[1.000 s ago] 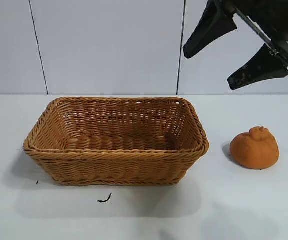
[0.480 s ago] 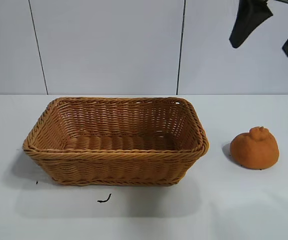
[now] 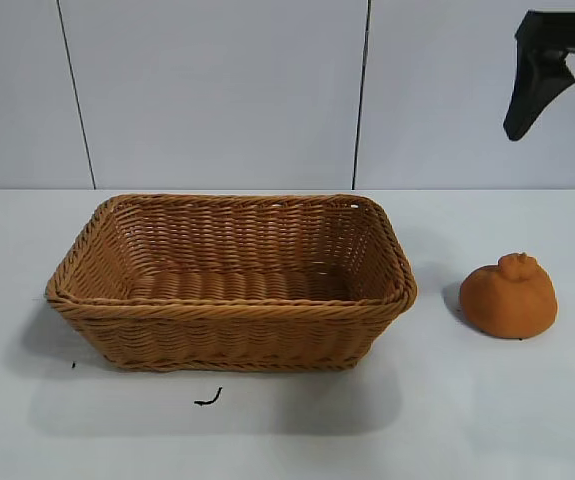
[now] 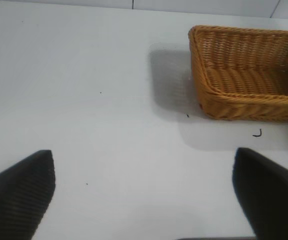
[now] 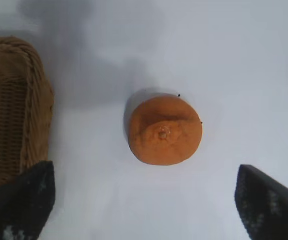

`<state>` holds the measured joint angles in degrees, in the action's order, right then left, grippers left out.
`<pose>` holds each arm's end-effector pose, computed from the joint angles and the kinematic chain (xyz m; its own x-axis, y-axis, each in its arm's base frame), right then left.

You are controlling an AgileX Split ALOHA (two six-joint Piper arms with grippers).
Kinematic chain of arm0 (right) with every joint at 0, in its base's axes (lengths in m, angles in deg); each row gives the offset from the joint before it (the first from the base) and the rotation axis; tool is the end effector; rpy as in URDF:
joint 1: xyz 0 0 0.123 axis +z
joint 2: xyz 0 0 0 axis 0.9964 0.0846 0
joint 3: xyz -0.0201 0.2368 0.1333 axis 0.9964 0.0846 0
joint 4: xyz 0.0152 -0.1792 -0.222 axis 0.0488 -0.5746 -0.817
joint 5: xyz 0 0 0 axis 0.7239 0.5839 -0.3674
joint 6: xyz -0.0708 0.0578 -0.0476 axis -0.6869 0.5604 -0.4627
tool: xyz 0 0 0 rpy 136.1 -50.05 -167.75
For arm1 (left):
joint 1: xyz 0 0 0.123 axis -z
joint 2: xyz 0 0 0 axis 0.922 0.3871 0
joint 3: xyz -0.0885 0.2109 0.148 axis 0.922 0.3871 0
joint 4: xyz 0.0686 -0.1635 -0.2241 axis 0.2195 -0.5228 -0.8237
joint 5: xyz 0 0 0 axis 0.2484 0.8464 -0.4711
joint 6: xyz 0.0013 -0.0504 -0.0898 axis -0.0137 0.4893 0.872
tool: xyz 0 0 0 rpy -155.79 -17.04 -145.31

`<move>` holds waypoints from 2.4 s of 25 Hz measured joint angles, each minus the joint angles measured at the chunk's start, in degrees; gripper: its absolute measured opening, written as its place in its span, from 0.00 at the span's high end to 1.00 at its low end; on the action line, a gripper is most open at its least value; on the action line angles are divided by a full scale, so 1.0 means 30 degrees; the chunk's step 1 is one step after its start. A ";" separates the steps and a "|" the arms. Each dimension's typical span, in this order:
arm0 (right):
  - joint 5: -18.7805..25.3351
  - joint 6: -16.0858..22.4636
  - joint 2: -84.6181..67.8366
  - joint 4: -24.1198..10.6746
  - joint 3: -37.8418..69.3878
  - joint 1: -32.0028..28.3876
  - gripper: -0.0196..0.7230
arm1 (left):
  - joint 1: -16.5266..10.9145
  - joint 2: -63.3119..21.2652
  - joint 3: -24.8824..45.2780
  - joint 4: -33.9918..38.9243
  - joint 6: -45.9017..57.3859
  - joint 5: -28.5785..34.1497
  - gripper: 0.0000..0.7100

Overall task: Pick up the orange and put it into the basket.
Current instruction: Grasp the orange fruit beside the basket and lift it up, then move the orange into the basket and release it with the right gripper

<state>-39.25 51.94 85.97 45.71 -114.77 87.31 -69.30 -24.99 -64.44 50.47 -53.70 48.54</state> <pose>0.4062 0.0237 0.1622 -0.9676 -0.0140 -0.2522 -0.0363 0.9958 0.0842 0.0479 -0.0072 0.2893 -0.4506 -0.0448 -0.8916 0.0285 0.9975 -0.0645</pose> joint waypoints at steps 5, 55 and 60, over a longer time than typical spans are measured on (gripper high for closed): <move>-0.0573 0.0360 0.2504 0.0170 0.0000 0.0000 0.04 | 0.0000 0.0000 0.0000 0.0000 0.0000 0.0000 0.02; 0.5082 0.0047 0.0228 0.0815 -0.6642 0.1061 0.84 | 0.0000 0.0000 0.0000 0.0039 0.0000 -0.0016 0.02; 0.4836 0.0047 0.0228 0.1146 -0.6665 0.3633 0.84 | 0.0000 0.0000 0.0000 0.0039 0.0000 -0.0016 0.02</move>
<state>-24.74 52.08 86.65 49.15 -134.77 98.20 -69.30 -24.99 -64.44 50.59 -53.70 48.49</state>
